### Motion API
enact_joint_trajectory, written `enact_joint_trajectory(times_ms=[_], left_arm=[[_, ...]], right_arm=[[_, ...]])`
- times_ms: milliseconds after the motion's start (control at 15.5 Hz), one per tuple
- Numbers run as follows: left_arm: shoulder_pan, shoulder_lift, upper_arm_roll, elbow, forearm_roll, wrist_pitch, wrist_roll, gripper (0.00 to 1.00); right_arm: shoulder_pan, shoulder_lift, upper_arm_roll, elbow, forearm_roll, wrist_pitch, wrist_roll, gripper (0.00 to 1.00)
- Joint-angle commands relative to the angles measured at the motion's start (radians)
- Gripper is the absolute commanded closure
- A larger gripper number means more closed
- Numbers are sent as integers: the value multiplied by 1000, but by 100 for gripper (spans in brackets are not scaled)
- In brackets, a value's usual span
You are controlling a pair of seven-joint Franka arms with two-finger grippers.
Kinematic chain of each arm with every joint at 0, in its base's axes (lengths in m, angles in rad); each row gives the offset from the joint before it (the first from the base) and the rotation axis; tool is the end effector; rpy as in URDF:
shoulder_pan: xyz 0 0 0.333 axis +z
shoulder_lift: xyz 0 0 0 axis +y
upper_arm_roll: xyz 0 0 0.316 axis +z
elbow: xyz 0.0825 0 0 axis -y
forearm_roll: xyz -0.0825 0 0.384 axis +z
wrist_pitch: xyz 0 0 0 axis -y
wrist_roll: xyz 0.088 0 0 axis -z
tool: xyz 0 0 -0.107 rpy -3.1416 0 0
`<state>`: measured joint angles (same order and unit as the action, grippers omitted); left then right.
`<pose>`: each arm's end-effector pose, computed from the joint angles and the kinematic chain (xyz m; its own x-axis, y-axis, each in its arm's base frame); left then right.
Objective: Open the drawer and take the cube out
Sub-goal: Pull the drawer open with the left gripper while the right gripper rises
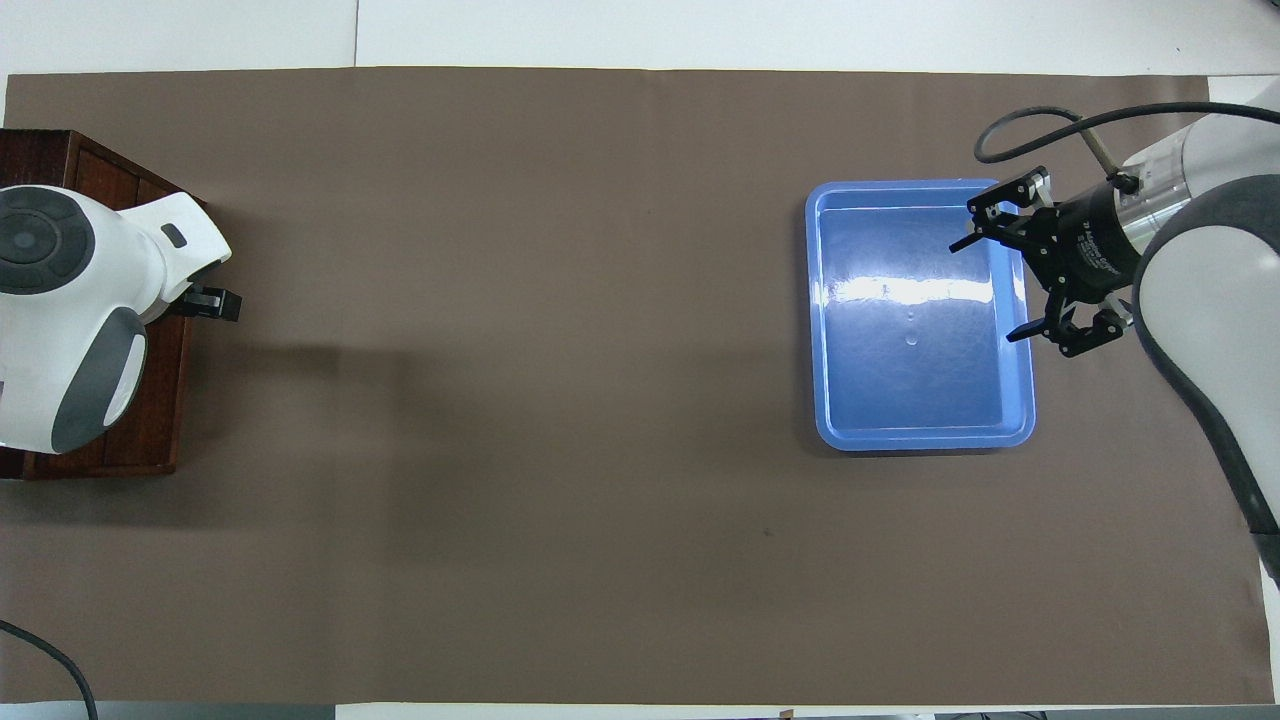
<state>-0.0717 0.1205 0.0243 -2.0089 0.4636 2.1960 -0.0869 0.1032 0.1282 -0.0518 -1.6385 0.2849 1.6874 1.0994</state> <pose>0.5862 -0.0123 0.4055 0.9721 -0.2297 0.0465 -0.1956 -0.9044 -0.3792 0.5926 0.0591 0.5321 0.4482 -0.8497 -0.2778 -0.8898 -0.4537 -0.0480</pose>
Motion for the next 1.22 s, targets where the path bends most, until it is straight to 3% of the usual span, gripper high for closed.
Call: enact_joint_trajectory(times_ms=[0, 193, 580, 902, 1160], left_arm=[[0, 1, 17, -28, 26, 45, -19, 0], [-6, 21, 17, -28, 24, 59, -22, 0], [-49, 64, -4, -13, 23, 91, -161, 0], [-53, 80, -128, 30, 12, 47, -312, 0], [-53, 82, -171, 39, -9, 21, -329, 0]], right_arm=[[12, 2, 3, -11, 90, 21, 172, 0], [64, 24, 7, 2, 145, 67, 347, 0], [150, 63, 7, 11, 226, 159, 497, 0], [165, 67, 7, -12, 226, 172, 508, 0], [174, 67, 7, -23, 244, 181, 523, 0]])
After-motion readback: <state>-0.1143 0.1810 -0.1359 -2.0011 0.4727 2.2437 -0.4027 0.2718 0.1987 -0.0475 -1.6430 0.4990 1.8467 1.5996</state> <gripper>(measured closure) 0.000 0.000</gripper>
